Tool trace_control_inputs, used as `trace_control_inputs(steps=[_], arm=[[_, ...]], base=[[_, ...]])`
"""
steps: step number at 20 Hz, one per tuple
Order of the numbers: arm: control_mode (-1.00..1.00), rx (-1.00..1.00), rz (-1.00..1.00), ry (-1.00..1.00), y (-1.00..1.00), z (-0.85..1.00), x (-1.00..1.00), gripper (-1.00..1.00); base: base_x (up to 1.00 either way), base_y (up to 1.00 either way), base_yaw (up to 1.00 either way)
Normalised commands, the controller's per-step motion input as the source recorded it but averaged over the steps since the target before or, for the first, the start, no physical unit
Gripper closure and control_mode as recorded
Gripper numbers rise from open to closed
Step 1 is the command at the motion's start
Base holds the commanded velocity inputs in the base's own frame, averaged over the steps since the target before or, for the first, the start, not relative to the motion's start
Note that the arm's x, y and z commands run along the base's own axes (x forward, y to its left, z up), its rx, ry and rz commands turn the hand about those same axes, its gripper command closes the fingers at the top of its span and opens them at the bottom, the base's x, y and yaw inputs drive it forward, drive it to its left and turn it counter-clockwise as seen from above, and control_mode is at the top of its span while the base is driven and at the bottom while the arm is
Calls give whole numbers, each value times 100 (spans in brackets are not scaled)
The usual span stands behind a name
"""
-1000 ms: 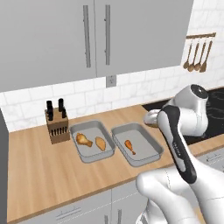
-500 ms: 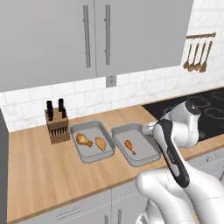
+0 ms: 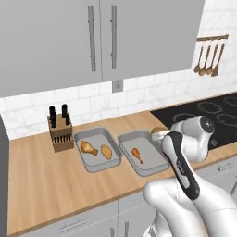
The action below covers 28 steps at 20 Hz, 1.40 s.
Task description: Place one potato and one chicken drumstick in each tupperware on the nearby counter, to pack two identical lunches.
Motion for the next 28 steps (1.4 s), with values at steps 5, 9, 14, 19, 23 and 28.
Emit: trace_control_inputs(steps=[5,9,14,19,23,28], arm=[[-100,0,0,-1,6,-49,33,100],[-100,0,5,0,30,-83,28,100],[-100,0,11,0,52,-80,24,100],[-100,0,5,-2,13,-62,5,100],[-100,0,0,-9,1,-56,2,100],[-100,0,1,-9,15,-55,14,100]], base=[[0,0,0],[0,0,0],[0,0,0],[0,0,0],[0,0,0],[0,0,0]])
